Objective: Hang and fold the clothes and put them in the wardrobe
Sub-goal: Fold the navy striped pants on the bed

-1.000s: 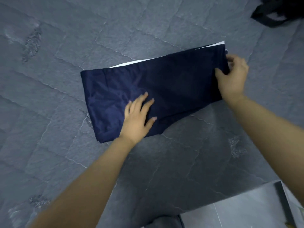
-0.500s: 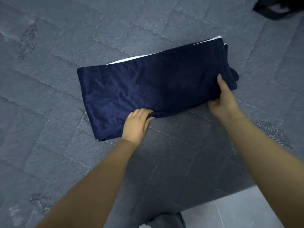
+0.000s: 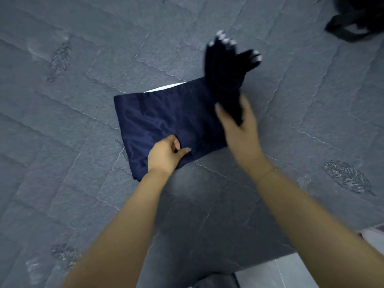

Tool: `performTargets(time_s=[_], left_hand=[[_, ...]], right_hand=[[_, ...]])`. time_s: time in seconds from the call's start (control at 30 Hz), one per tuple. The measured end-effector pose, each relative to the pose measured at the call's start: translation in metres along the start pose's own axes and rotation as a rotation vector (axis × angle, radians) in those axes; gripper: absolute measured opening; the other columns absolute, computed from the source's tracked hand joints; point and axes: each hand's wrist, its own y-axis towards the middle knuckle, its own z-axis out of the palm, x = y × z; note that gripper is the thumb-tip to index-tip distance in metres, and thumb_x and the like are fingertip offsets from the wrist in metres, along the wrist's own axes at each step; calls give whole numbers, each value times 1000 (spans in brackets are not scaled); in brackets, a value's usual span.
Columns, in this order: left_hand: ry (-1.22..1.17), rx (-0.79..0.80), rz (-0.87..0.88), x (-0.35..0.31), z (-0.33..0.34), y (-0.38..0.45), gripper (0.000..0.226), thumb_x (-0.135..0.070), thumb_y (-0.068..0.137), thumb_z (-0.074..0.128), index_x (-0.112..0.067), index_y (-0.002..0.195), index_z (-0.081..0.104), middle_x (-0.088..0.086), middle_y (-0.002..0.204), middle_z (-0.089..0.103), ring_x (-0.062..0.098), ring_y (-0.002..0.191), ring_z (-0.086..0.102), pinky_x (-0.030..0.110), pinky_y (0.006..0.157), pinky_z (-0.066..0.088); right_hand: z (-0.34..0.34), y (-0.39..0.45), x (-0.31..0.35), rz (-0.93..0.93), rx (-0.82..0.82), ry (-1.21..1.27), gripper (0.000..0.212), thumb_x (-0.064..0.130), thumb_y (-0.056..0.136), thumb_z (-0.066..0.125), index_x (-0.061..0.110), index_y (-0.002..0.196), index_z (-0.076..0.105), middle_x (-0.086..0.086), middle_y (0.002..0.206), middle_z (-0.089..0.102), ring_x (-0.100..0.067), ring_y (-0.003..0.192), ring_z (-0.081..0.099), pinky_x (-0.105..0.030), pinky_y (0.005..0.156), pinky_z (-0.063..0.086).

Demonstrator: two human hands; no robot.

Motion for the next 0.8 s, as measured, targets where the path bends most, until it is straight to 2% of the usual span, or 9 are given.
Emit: performTargets(time_s=[0.07,0.13,0.17,0.27,0.33,0.47,0.6,0.7,0.8], left_hand=[[-47,76,57,25,-11,-8,23,-26,81,77,-22,74,56,-8,71,56,7,65,51,23,62,41],[-135,84,70,51,-24,-17,17,-6,87,68,-21,83,62,-3,83,62,11,75,56,15,75,42],[-276,71,5,61,-31,-21,18,0,92,59,-18,90,63,0,89,65,13,81,60,15,81,43],[-985,52,-330,74,-49,-28,22,-17,105,39,-11,111,60,2,101,68,12,92,67,22,85,50],[-1250,123,-465,73,-58,-25,37,-36,104,39,-9,121,57,4,108,69,10,98,68,23,85,52],[-1149,246,-443,42,-55,-14,61,-49,87,66,-17,135,47,1,125,66,14,110,65,34,94,53],[-928,49,-302,6,-35,-7,106,-37,74,83,-26,151,11,-4,146,42,9,131,45,29,112,36],[-955,-17,-211,5,-36,-4,93,-20,83,77,-20,153,17,1,150,41,13,136,42,35,115,35],[-981,62,-113,29,-58,-6,79,-19,83,77,-21,148,33,-4,139,55,9,126,53,33,107,44]], right_hand=[[28,-17,-15,-141,167,-209,50,8,92,62,23,137,47,-1,142,52,-11,133,47,-30,114,35],[50,-29,-38,-218,338,-449,56,8,92,61,21,143,42,-2,151,40,-18,142,35,-40,120,23],[58,-34,-51,-206,415,-579,58,9,92,59,19,146,40,-2,155,35,-21,145,28,-44,121,16],[71,-46,-79,-176,615,-988,67,16,95,56,18,154,24,-3,162,16,-23,150,9,-46,122,0],[69,-49,-83,-152,704,-1022,75,19,94,58,17,155,15,-4,164,6,-22,151,0,-38,122,-9],[53,-50,-61,-10,717,-706,81,3,87,58,12,155,15,-3,163,8,-15,150,2,-32,123,-4],[26,-39,-37,-238,500,-817,65,-8,86,56,3,147,36,-12,157,27,-25,148,19,-43,123,14],[21,-14,-30,-416,386,-972,57,3,93,57,2,147,37,-15,157,26,-32,147,21,-52,119,21],[35,19,-31,-436,474,-1128,61,37,101,45,21,155,22,-3,164,10,-25,151,5,-57,120,8]])
